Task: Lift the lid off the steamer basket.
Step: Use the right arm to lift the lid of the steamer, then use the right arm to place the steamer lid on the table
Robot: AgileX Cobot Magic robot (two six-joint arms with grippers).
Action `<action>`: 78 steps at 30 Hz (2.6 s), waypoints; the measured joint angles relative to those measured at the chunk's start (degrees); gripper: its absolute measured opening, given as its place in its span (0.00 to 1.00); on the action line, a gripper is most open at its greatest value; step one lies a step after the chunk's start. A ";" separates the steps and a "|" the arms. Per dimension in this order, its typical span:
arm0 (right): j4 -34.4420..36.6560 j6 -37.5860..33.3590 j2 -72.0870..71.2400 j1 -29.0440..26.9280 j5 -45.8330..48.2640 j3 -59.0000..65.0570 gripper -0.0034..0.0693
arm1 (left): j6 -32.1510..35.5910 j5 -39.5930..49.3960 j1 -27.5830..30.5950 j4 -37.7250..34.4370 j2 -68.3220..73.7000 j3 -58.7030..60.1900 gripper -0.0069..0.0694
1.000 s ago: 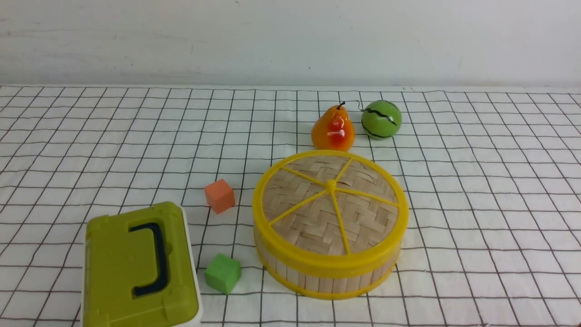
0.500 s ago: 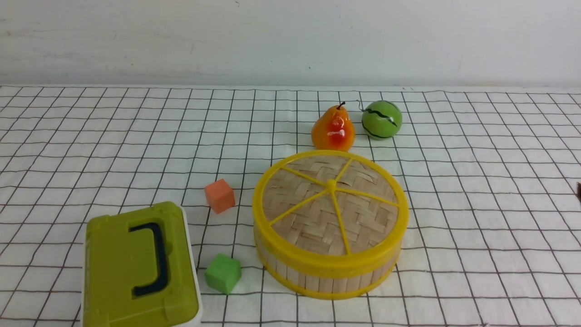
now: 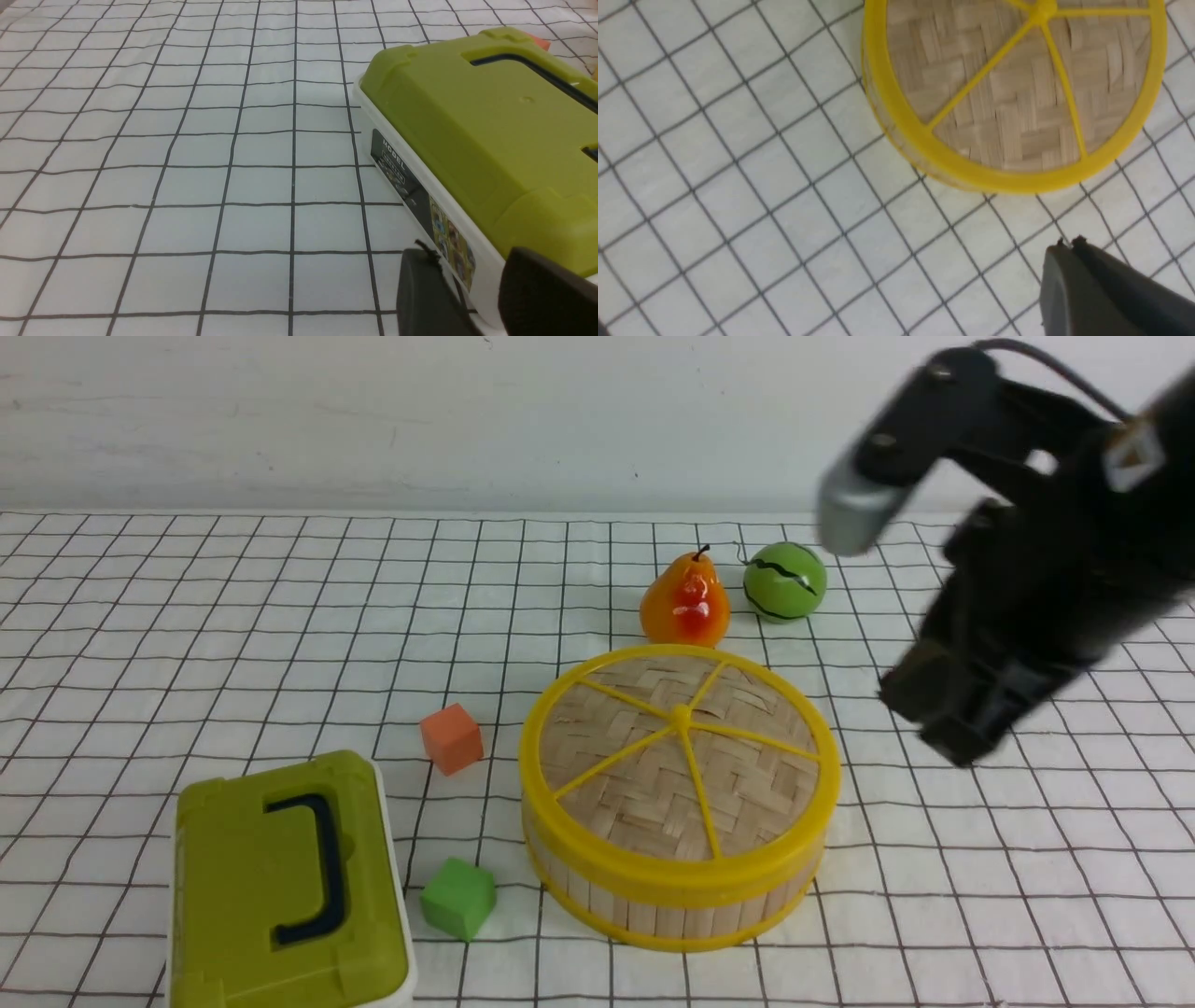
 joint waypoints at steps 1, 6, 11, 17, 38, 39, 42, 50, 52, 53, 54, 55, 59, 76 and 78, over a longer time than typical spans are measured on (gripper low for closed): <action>-0.11 0.36 0.48 0.10 -0.13 -0.40 0.06 | 0.00 0.00 0.00 0.00 0.00 0.00 0.40; -0.94 5.32 12.97 0.70 -0.48 -10.51 0.22 | 0.00 0.00 0.00 0.00 0.00 0.00 0.40; -0.96 9.94 22.69 0.70 -0.61 -17.37 0.52 | 0.00 0.00 0.00 0.00 0.00 0.00 0.40; -1.63 14.23 31.04 0.70 -1.16 -22.35 0.73 | 0.00 0.00 0.00 0.00 0.00 0.00 0.40; 2.52 19.18 37.38 -2.53 -2.72 -24.47 0.36 | 0.00 0.00 0.00 0.00 0.00 0.00 0.40; 2.75 18.92 37.46 -2.53 -2.57 -24.60 0.33 | 0.00 0.00 0.00 0.00 0.00 0.00 0.40; 3.01 18.27 37.51 -2.53 -1.95 -24.83 0.26 | 0.00 0.00 0.00 0.00 0.00 0.00 0.40; 2.58 16.67 36.87 -2.57 -0.04 -26.94 0.19 | 0.00 0.00 0.00 0.00 0.00 0.00 0.40; 2.34 16.30 34.79 -2.64 0.73 -27.50 0.19 | 0.00 0.00 0.00 0.00 0.00 0.00 0.40; 1.87 16.06 33.13 -2.64 1.01 -27.65 0.19 | 0.00 0.00 0.00 0.00 0.00 0.00 0.40; 1.17 15.87 30.80 -2.64 1.22 -27.86 0.19 | 0.00 0.00 0.00 0.00 0.00 0.00 0.40; 0.24 15.82 29.11 -2.69 1.27 -27.99 0.19 | 0.00 0.00 0.00 0.00 0.00 0.00 0.40; -4.30 15.65 21.46 -4.84 1.41 -27.86 0.19 | 0.00 0.00 0.00 0.00 0.00 0.00 0.40; 1.60 14.53 9.94 -31.14 -15.66 8.52 0.19 | 0.00 0.00 0.00 0.00 0.00 0.00 0.40; 1.98 13.77 10.87 -31.34 -20.46 11.79 0.19 | 0.00 0.00 0.00 0.00 0.00 0.00 0.40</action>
